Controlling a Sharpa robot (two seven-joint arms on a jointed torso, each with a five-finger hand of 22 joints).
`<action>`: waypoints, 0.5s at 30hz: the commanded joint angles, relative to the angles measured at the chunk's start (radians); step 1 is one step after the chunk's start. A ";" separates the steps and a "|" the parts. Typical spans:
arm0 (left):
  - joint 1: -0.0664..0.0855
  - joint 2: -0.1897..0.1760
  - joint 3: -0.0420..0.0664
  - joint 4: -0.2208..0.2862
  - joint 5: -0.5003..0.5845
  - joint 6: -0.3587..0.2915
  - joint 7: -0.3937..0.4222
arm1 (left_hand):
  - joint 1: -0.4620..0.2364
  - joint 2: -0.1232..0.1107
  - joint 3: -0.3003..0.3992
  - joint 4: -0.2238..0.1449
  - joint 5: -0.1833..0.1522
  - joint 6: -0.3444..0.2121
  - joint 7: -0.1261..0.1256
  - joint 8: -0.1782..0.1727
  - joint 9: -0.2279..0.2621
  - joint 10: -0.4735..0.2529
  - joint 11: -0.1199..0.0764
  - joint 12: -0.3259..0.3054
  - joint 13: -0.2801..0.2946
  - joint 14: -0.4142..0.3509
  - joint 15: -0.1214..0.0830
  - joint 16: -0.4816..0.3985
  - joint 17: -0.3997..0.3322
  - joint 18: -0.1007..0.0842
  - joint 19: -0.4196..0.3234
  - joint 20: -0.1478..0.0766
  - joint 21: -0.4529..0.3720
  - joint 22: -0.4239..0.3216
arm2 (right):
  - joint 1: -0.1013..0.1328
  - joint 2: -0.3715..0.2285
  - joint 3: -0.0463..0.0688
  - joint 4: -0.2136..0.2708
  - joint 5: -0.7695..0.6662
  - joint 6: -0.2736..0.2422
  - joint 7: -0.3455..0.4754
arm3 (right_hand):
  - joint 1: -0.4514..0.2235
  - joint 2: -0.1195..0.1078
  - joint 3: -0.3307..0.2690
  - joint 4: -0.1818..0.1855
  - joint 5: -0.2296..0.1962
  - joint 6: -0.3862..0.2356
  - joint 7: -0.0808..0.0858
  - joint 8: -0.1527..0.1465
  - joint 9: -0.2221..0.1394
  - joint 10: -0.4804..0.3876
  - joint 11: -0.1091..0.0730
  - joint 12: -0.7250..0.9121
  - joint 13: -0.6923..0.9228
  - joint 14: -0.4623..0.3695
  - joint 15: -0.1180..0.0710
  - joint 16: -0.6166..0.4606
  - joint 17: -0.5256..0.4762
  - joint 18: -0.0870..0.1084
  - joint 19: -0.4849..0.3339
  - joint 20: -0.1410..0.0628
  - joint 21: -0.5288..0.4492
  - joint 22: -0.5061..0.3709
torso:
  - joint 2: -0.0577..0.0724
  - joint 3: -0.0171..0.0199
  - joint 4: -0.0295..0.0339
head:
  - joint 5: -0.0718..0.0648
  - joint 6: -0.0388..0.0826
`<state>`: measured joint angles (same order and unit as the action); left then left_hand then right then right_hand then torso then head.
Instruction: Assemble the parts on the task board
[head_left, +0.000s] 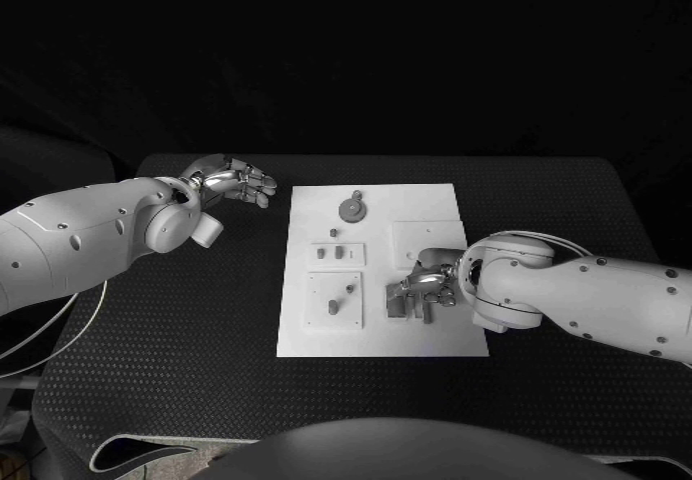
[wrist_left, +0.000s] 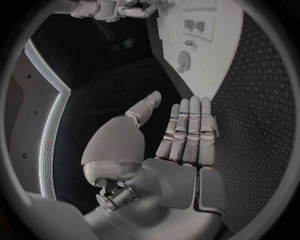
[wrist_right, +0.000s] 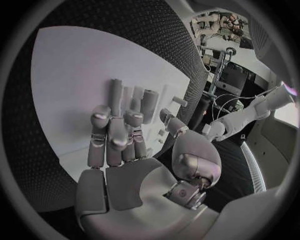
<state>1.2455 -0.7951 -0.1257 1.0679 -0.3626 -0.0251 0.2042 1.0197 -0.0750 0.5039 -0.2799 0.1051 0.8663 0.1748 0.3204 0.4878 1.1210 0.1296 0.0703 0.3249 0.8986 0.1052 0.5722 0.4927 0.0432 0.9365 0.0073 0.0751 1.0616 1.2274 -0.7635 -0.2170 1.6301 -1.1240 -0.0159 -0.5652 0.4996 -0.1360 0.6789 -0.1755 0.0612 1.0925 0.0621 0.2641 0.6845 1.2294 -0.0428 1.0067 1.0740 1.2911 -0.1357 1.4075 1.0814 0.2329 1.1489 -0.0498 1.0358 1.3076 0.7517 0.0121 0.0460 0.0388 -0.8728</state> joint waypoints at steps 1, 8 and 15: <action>0.001 0.002 0.000 -0.003 0.006 0.013 0.007 | -0.006 0.002 0.002 0.006 0.001 -0.009 0.000 0.003 -0.001 0.004 0.003 0.003 -0.002 0.006 0.003 -0.003 0.001 0.006 -0.001 0.001 0.000 -0.002 | 0.001 -0.019 -0.001 0.009 -0.055 -0.045 0.003 | 0.005 -0.011 0.007 -0.001 0.002 -0.013 0.007 -0.004 -0.002 -0.003 0.001 -0.001 0.001 0.005 -0.004 -0.002 0.005 0.029 0.004 -0.007 0.001 0.014 | 0.000 0.0007 -0.0005 | 0.001 0.000; 0.001 0.004 0.000 -0.011 0.006 0.014 0.007 | -0.006 0.002 0.002 0.006 0.001 -0.009 0.000 0.003 -0.001 0.004 0.003 0.003 -0.002 0.006 0.003 -0.004 0.002 0.006 -0.001 0.001 0.000 -0.002 | 0.022 -0.049 0.007 0.038 -0.057 -0.075 0.012 | 0.011 -0.017 0.010 -0.001 0.002 -0.009 0.006 -0.003 -0.001 0.002 0.001 0.002 0.002 0.013 -0.004 0.002 0.013 0.029 0.009 -0.009 0.004 0.014 | 0.000 0.0006 -0.0007 | -0.003 0.000; 0.001 0.006 0.000 -0.016 0.006 0.015 0.007 | -0.007 0.002 0.002 0.006 0.001 -0.009 0.000 0.004 -0.001 0.004 0.003 0.003 -0.002 0.006 0.003 -0.004 0.002 0.006 -0.001 0.001 0.000 -0.002 | 0.026 -0.081 0.021 0.059 -0.058 -0.067 0.015 | 0.018 -0.011 0.012 -0.004 0.002 -0.005 0.005 -0.001 0.000 0.008 -0.001 0.004 0.001 0.021 -0.004 0.006 0.019 0.029 0.015 -0.011 0.006 0.014 | 0.000 0.0018 0.0000 | -0.004 0.000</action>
<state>1.2454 -0.7910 -0.1257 1.0511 -0.3625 -0.0241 0.2041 1.0197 -0.0749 0.5039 -0.2799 0.1051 0.8663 0.1749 0.3204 0.4879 1.1210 0.1296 0.0703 0.3239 0.8986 0.1052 0.5723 0.4935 0.0431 0.9365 0.0073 0.0751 1.0616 1.2534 -0.8397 -0.1958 1.6855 -1.1677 -0.0763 -0.5601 0.5099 -0.1463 0.6873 -0.1784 0.0612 1.0842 0.0667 0.2612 0.6833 1.2294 -0.0428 1.0067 1.0739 1.3054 -0.1393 1.4075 1.0998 0.2329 1.1599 -0.0566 1.0358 1.3076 0.7514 0.0131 0.0454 0.0348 -0.8728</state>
